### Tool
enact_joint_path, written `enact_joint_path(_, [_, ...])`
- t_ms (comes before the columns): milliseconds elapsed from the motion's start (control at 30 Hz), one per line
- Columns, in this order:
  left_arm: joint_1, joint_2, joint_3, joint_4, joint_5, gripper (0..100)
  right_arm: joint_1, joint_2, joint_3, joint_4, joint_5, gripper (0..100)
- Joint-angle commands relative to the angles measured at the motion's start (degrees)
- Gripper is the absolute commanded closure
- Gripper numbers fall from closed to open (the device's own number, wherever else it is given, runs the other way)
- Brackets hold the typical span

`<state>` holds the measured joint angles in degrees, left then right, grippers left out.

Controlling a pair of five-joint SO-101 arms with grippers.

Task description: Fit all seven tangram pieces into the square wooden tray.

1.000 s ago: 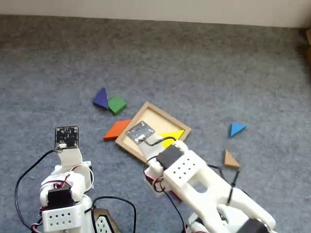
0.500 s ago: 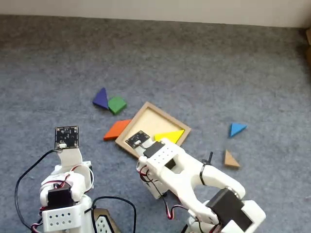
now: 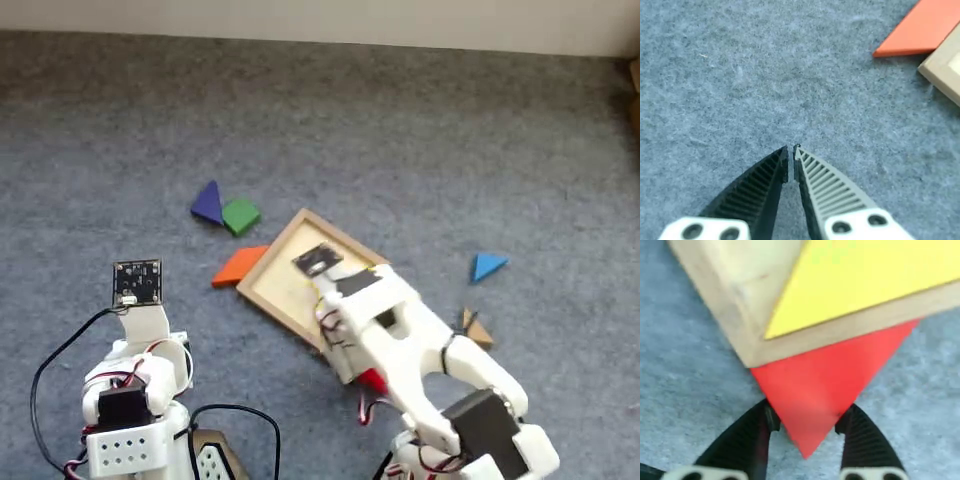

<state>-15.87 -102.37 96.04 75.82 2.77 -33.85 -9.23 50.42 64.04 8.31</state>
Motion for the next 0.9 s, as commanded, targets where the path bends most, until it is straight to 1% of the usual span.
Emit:
enact_joint_path(0, [-0.4,-1.89,1.1,0.18,0.0,96,5.05,-12.62,-0.57,-2.95,3.69,99.4])
enact_joint_path(67, [-0.4,-1.89,1.1,0.18,0.0,96,6.2,-21.49,-0.66,-3.03,4.57,99.4])
enact_joint_path(167, [-0.4,-1.89,1.1,0.18,0.0,96,4.88,-32.92,-2.86,-4.44,5.27,99.2])
enact_joint_path(300, [-0.4,-1.89,1.1,0.18,0.0,96,3.82,-41.1,-5.41,-7.96,5.1,99.1])
enact_joint_path(733, [-0.4,-1.89,1.1,0.18,0.0,96,3.56,-41.8,-0.4,-8.75,4.84,99.1])
enact_joint_path(767, [-0.4,-1.89,1.1,0.18,0.0,96,3.38,-41.8,-0.13,-10.24,3.87,99.1])
enact_joint_path(867, [-0.4,-1.89,1.1,0.18,0.0,96,1.8,-41.63,-0.04,-17.98,-2.2,99.1])
